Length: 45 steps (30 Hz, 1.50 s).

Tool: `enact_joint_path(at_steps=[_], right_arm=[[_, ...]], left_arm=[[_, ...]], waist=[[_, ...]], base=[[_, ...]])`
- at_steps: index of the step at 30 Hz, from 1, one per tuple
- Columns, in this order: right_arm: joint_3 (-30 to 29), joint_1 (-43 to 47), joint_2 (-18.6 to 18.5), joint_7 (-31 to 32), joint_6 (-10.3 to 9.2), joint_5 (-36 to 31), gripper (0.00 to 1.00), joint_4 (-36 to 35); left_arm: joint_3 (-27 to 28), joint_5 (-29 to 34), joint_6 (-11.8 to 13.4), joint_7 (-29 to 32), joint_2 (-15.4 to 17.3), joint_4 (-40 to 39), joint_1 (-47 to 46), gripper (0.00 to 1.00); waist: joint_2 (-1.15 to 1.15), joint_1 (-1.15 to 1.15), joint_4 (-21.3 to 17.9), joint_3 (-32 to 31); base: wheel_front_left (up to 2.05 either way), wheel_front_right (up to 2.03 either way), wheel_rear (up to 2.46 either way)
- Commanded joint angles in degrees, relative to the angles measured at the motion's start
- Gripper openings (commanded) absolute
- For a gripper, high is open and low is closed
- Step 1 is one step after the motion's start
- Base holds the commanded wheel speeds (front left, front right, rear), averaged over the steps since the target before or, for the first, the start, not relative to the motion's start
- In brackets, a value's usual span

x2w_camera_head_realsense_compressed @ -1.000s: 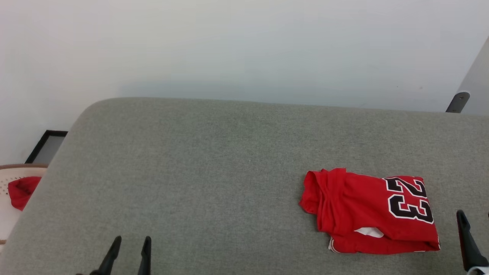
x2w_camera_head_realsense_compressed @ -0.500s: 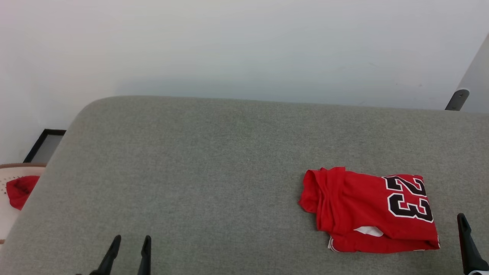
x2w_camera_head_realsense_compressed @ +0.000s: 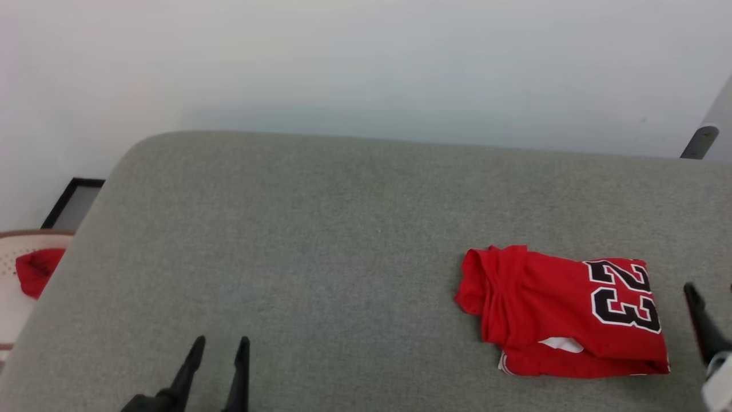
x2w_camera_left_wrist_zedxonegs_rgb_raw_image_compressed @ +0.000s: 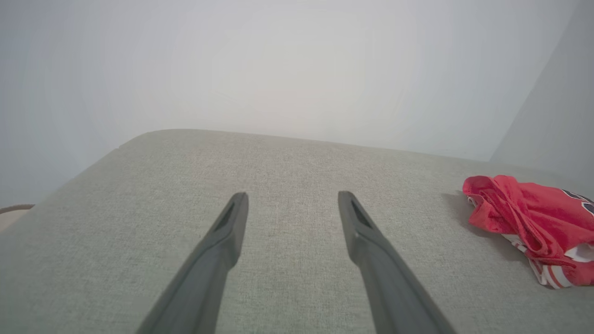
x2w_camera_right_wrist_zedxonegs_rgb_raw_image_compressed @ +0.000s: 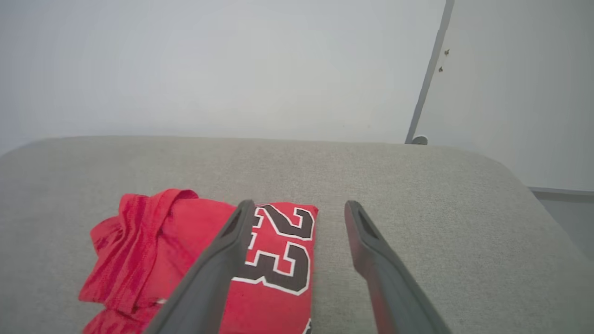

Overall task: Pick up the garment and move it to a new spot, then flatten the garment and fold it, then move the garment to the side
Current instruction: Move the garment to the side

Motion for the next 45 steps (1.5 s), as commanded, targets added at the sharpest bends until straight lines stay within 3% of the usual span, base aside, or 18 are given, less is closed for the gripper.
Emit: enact_joint_path(at_steps=[1, 5, 10, 18, 21, 22, 23, 24, 30, 37, 45], right_arm=[[0.36, -3.41, -2.19, 4.14, -0.04, 0.95, 1.00, 1.26], [3.25, -8.52, -7.91, 16.72, -0.04, 4.71, 1.00, 6.37], [8.18, -12.39, -14.56, 35.08, -0.04, 14.42, 1.00, 10.89], [11.36, -17.73, -17.71, 44.34, -0.04, 18.38, 1.00, 11.49], [12.70, -18.17, -17.13, 44.29, -0.04, 18.13, 1.00, 11.85], [12.87, -18.42, -16.79, 43.74, -0.04, 18.01, 0.83, 11.96], [13.25, -18.52, -16.46, 42.92, -0.04, 17.93, 0.35, 11.83], [13.39, -18.68, -16.14, 41.89, -0.04, 17.74, 0.00, 11.93], [12.68, -19.39, -15.72, 34.74, -0.05, 17.69, 0.00, 11.17], [9.77, -19.23, -17.90, 26.54, -0.05, 18.94, 0.00, 10.48], [3.44, -18.78, -20.49, 19.45, -0.05, 19.92, 0.00, 13.65]], left_arm=[[-0.40, -0.68, -0.03, 0.00, -0.42, 0.38, -1.38, 1.00], [-2.69, -1.26, -0.06, 0.00, -0.88, 2.03, -4.67, 1.00], [-6.03, -2.87, -0.07, 0.00, -1.05, 4.31, -9.32, 1.00], [-9.57, -4.81, -0.09, 0.00, -0.66, 5.41, -14.62, 1.00], [-10.34, -4.97, -0.09, 0.00, -0.69, 5.96, -16.44, 1.00], [-10.57, -4.92, -0.09, 0.00, -0.67, 6.09, -17.02, 1.00], [-10.78, -4.81, -0.09, 0.00, -0.59, 6.22, -17.50, 1.00], [-10.70, -4.73, -0.09, 0.00, -0.47, 6.32, -17.90, 1.00], [-9.45, -4.08, -0.09, 0.00, 0.15, 5.59, -19.39, 1.00], [-7.87, -2.42, -0.09, 0.01, 1.60, 3.23, -21.79, 1.00], [-9.68, -0.38, -0.10, 0.00, 4.95, 0.84, -28.74, 1.00]], waist=[[0.00, 0.00, 0.63, 1.74], [0.00, 0.00, 1.87, 5.22], [0.00, 0.00, 3.42, 8.84], [0.00, 0.00, 4.72, 14.29], [0.00, 0.00, 4.86, 16.04], [0.00, 0.00, 4.79, 16.50], [0.00, 0.00, 4.65, 16.93], [0.00, 0.00, 4.42, 17.29], [0.00, 0.00, 1.71, 18.44], [0.00, 0.00, -5.07, 20.58], [0.00, 0.00, -12.34, 24.95]], base=[[0.00, 0.00, 0.00], [0.00, 0.00, 0.00], [0.00, 0.00, 0.00], [0.00, 0.00, 0.00], [0.00, 0.00, 0.00], [0.00, 0.00, 0.00], [0.00, 0.00, 0.00], [0.00, 0.00, 0.00], [0.00, 0.00, 0.00], [0.00, 0.00, 0.00], [0.00, 0.00, 0.00]])
